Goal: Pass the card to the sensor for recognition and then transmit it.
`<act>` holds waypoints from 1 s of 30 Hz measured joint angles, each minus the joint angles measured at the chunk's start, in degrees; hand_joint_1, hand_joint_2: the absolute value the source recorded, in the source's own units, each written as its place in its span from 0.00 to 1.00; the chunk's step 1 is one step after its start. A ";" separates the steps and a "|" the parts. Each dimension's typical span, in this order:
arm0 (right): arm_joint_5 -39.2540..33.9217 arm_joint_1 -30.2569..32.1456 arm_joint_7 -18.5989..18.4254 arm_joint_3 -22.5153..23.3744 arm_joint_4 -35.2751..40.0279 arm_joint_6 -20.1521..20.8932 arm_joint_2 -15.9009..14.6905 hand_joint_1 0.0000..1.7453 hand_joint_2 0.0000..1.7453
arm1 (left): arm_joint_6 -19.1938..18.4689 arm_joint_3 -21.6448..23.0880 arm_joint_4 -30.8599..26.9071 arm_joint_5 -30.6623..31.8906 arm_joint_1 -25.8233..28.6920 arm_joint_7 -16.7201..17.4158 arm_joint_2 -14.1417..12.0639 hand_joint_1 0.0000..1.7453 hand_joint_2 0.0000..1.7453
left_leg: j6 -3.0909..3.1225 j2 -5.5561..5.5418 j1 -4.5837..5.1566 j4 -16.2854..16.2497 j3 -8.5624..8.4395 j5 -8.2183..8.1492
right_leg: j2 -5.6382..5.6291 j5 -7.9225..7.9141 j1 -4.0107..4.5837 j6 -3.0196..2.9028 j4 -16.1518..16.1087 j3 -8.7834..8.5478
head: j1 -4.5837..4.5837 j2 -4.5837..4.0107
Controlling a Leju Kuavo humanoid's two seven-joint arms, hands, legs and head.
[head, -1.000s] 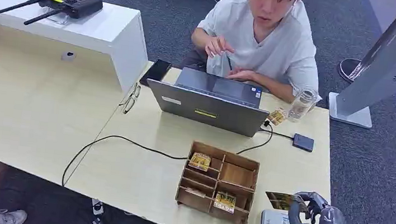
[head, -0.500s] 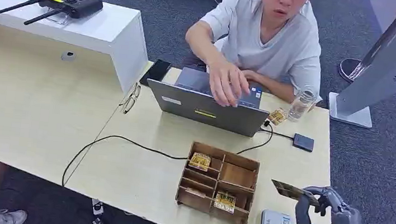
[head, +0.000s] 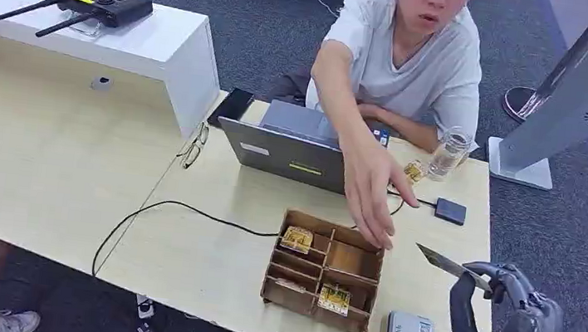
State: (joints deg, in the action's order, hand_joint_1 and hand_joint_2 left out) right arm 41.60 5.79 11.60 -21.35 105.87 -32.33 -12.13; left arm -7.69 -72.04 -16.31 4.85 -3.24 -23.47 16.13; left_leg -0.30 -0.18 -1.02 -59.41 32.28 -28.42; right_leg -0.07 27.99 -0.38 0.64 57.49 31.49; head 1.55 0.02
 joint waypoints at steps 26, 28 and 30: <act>8.81 -10.84 -4.61 -8.77 -8.26 0.50 2.12 0.00 1.00 | 0.57 1.57 0.11 1.84 -0.29 1.09 -0.92 0.00 0.00 | -0.02 -0.01 0.00 0.00 0.01 0.04 | 0.01 -0.01 0.00 0.00 0.01 0.00 | 0.00 0.00; 8.41 -11.27 -4.98 -9.38 -8.74 1.18 2.14 0.00 1.00 | 0.70 1.60 0.09 1.86 -0.29 1.09 -0.94 0.00 0.00 | -0.01 -0.01 0.00 0.00 0.01 0.04 | 0.01 -0.01 0.00 0.00 0.01 0.00 | 0.00 0.00; 8.17 -11.68 -5.05 -9.99 -9.18 1.33 2.14 0.00 1.00 | 0.79 1.62 0.11 1.84 -0.29 1.09 -0.96 0.00 0.00 | -0.01 -0.01 0.00 0.00 0.02 0.04 | 0.01 -0.01 0.00 0.00 0.01 0.00 | 0.00 0.00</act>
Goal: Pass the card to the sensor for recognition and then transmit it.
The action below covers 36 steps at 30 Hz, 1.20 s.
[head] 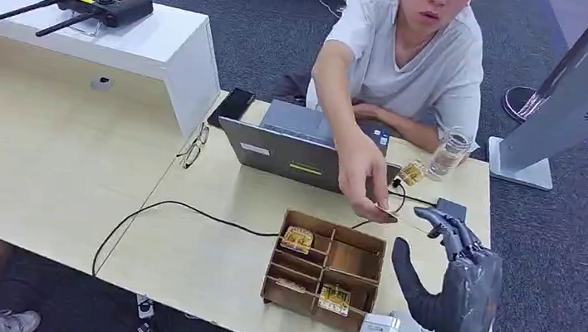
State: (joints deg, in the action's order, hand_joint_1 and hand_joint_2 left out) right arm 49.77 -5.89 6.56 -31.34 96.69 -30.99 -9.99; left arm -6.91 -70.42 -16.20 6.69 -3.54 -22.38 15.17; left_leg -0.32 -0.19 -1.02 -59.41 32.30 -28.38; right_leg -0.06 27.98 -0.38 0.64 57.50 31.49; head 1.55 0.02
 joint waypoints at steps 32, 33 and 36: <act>-21.95 7.88 13.51 -4.35 7.02 0.22 0.92 0.00 0.00 | 0.57 -0.17 0.00 -2.56 0.29 -1.29 -0.26 0.00 0.00 | 0.00 -0.02 0.00 0.01 0.04 0.00 | 0.02 0.00 0.00 0.00 0.00 0.06 | -0.02 0.00; -24.16 8.39 14.78 -4.33 7.43 1.14 0.92 0.00 0.00 | 0.57 -0.20 0.00 -2.73 0.29 -1.31 -0.22 0.00 0.00 | 0.00 -0.02 0.00 0.01 0.04 0.00 | 0.02 0.00 0.00 0.00 0.00 0.06 | -0.02 0.00; -30.28 10.01 18.37 -4.28 8.72 4.24 0.92 0.00 0.00 | 0.48 -0.28 0.00 -3.01 0.29 -1.62 0.02 0.00 0.00 | 0.00 -0.02 0.00 0.00 0.04 0.00 | 0.01 0.00 0.00 0.00 0.00 0.07 | 0.00 0.00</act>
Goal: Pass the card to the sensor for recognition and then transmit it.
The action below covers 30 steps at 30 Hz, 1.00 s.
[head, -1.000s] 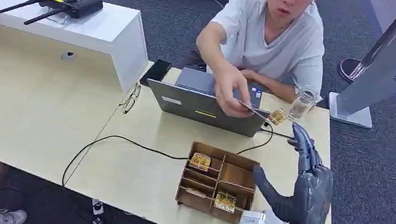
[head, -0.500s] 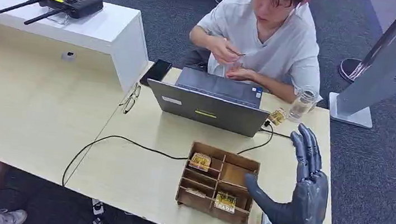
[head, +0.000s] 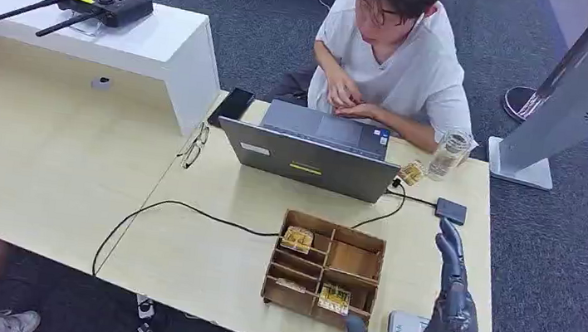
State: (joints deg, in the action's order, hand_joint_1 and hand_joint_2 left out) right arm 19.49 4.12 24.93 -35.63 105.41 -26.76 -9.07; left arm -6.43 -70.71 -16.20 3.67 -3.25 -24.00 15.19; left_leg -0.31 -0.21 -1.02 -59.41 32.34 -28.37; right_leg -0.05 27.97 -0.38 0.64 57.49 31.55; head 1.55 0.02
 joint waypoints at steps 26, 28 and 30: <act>-9.45 8.29 6.26 0.90 3.00 3.46 0.00 0.00 0.00 | -0.09 -1.49 -0.61 -1.42 0.09 0.52 1.11 0.00 0.00 | 0.00 0.01 0.00 0.00 0.01 0.00 | 0.00 0.00 0.00 0.00 0.00 0.01 | 0.00 0.00; -9.26 8.37 6.26 0.90 3.00 3.15 0.00 0.00 0.00 | -0.11 -1.53 -0.72 -1.40 0.10 0.55 1.14 0.00 0.00 | 0.00 0.01 0.00 0.00 0.01 0.00 | -0.01 0.00 0.00 0.00 0.00 0.01 | 0.00 0.00; -9.12 8.45 6.22 0.90 3.00 2.63 0.00 0.00 0.00 | -0.15 -1.55 -0.81 -1.40 0.12 0.66 1.16 0.00 0.00 | 0.00 0.01 0.00 0.00 0.01 0.00 | 0.00 0.00 0.00 0.00 0.00 0.00 | 0.00 0.00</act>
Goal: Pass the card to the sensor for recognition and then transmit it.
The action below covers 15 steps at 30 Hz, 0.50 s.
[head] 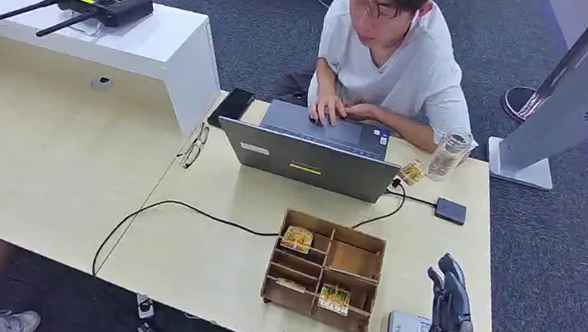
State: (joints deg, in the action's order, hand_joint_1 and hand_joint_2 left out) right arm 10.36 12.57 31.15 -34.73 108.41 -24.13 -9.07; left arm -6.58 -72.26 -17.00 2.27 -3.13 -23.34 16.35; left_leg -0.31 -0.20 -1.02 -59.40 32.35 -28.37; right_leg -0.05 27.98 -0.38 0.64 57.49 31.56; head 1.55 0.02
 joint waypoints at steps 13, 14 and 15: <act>1.05 0.44 -1.16 -0.72 0.00 -1.84 -0.13 0.00 0.00 | -0.48 -0.26 -0.37 0.13 0.03 0.68 0.22 0.00 0.00 | 0.00 0.00 0.00 0.00 0.01 0.00 | 0.00 0.00 0.00 0.00 0.00 0.00 | 0.00 0.00; 1.20 0.44 -1.20 -0.90 0.00 -2.16 -0.15 0.00 0.00 | -0.53 -0.31 -0.37 0.13 0.03 0.72 0.22 0.00 0.00 | 0.00 0.00 0.00 0.00 0.01 0.00 | 0.00 0.00 0.00 0.00 0.00 0.00 | 0.00 0.00; 1.82 0.43 -1.49 -0.96 0.00 -2.43 -0.15 0.00 0.00 | -0.52 -0.35 -0.37 0.13 0.03 0.72 0.22 0.00 0.00 | 0.00 0.00 0.00 0.00 0.01 0.00 | 0.00 0.00 0.00 0.00 0.00 0.00 | 0.00 0.00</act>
State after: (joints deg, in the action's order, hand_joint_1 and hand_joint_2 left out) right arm 12.18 13.00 29.66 -35.69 108.41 -26.56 -9.22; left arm -7.10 -72.61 -17.38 2.40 -3.10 -22.62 16.57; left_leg -0.31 -0.20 -1.02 -59.40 32.36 -28.37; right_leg -0.05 27.98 -0.38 0.64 57.49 31.56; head 1.55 0.02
